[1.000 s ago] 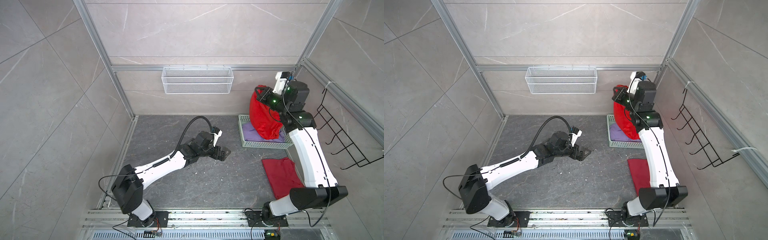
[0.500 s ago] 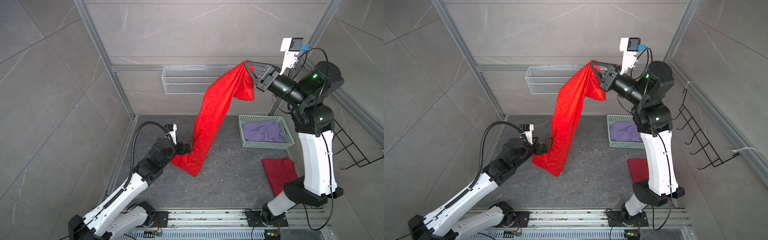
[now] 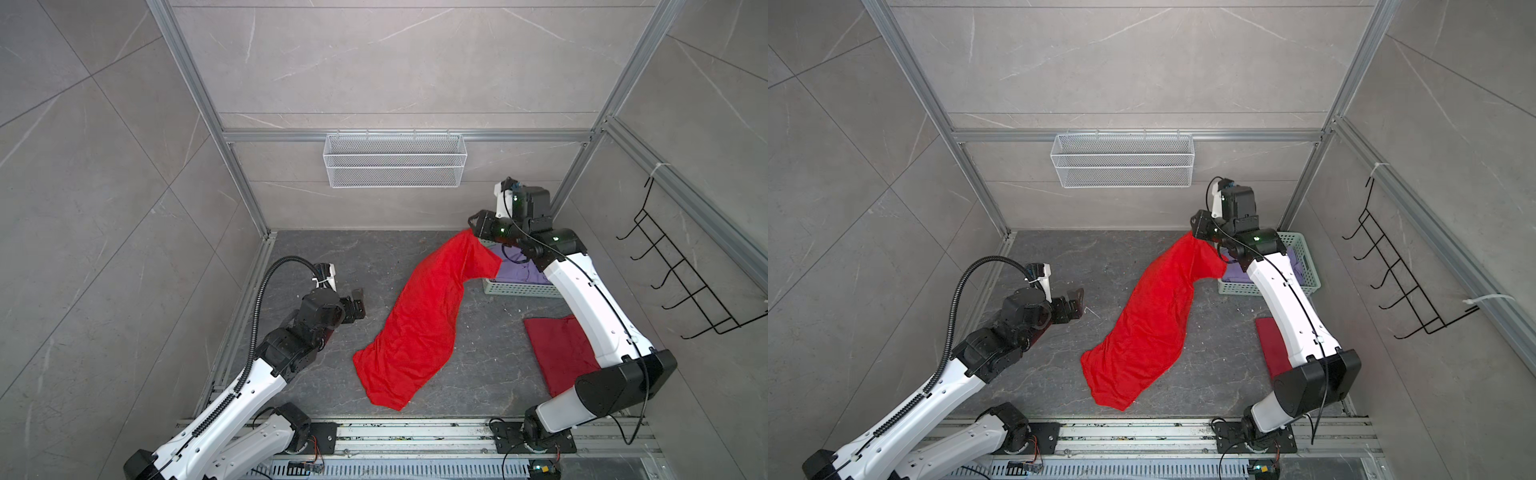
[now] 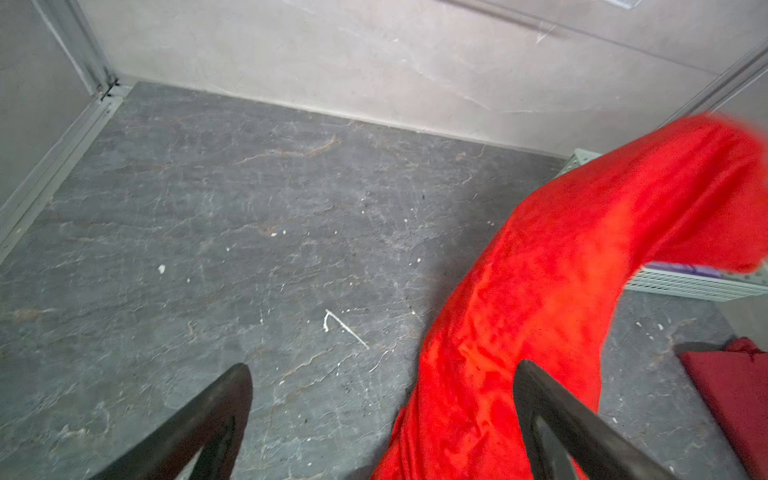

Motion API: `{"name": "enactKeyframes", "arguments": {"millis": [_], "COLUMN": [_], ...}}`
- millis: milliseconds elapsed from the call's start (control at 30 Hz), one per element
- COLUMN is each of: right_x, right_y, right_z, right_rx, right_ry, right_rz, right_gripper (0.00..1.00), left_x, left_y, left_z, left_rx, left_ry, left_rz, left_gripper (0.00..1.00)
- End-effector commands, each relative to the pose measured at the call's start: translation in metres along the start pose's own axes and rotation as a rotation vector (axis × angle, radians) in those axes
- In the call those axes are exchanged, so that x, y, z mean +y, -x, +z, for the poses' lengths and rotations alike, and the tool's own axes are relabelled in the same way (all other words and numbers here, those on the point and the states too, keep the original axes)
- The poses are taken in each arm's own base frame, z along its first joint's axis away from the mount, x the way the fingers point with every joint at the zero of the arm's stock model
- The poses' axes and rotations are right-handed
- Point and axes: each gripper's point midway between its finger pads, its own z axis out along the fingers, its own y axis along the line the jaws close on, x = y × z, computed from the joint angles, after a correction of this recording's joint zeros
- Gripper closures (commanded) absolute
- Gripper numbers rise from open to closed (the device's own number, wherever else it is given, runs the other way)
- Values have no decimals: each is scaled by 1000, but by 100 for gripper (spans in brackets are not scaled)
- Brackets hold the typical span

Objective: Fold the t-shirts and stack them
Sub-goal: 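Swing the red t-shirt out and lay it on the table with the right gripper, then grasp the red t-shirt edges with both grippers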

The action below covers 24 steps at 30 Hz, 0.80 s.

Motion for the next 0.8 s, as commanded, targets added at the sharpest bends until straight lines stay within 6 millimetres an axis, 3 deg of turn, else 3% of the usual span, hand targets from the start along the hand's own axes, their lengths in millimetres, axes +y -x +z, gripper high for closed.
{"name": "enactKeyframes", "arguments": {"millis": [0, 100, 167, 333, 433, 567, 667, 767], "right_x": [-18, -15, -15, -20, -24, -45, -66, -74], "right_y": [3, -5, -21, -91, -137, -198, -228, -244], "right_z": [-12, -10, -4, 19, 26, 32, 35, 41], "right_rx": [-26, 4, 47, 199, 276, 367, 384, 383], "right_ry": [-76, -52, -28, 7, -5, -101, -168, -179], "right_rz": [13, 15, 39, 112, 149, 199, 238, 255], "right_gripper": [45, 45, 43, 39, 39, 33, 32, 32], "left_x": [12, 3, -4, 10, 23, 17, 8, 0], "left_y": [-34, -72, -103, -176, -199, -219, -229, -233], "left_z": [11, 23, 28, 17, 7, 7, 17, 27], "left_rx": [136, 301, 419, 635, 684, 719, 731, 742], "left_ry": [67, 28, -12, 12, 48, -2, -46, -69], "left_rz": [10, 1, -21, -130, -181, -251, -291, -307], "left_gripper": [1, 4, 11, 17, 18, 18, 20, 27]}}
